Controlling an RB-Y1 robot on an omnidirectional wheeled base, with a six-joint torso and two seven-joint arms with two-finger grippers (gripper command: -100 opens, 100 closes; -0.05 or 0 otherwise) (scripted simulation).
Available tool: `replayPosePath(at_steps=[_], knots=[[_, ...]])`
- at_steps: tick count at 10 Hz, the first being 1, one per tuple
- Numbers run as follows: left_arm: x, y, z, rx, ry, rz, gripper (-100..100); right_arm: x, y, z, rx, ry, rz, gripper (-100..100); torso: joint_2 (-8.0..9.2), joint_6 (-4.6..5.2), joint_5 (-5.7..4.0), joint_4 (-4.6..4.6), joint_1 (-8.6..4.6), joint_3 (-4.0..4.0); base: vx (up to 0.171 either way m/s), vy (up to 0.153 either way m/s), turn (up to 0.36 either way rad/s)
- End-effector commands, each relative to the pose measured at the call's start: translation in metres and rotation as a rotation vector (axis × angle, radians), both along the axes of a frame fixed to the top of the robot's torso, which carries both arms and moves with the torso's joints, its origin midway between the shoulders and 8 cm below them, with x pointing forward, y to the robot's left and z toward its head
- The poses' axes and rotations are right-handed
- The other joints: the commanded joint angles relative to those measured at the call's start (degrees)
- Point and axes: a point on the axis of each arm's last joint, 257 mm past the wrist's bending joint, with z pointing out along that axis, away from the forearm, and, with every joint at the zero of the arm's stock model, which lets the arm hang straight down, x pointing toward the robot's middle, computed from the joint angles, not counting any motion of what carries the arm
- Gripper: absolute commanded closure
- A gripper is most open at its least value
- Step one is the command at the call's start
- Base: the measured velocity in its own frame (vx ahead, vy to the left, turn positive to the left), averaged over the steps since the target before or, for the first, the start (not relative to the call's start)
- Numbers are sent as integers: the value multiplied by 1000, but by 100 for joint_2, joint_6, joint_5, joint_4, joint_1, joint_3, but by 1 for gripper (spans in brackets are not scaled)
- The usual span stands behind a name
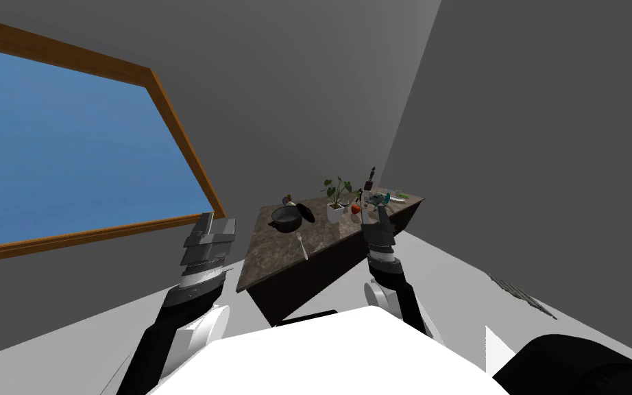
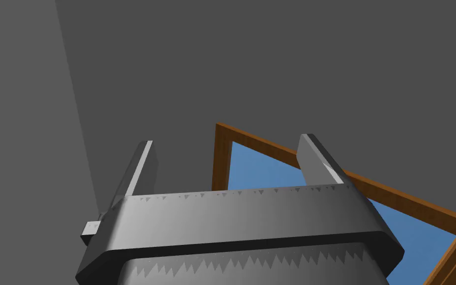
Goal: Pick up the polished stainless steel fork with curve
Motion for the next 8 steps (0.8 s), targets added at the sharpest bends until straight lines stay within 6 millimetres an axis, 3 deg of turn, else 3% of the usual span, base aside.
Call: replayPosePath(at_steps=[1,8], knots=[[7,-1,-3,20,25,-11,-100,0,0,0,0,0,0,0,0,0,0,0,0,0,-26,-15,-31],[43,-2,-23,94,173,-46,-100,0,0,0,0,0,0,0,22,0,-3,5,-13,13,-58,-36,-39]])
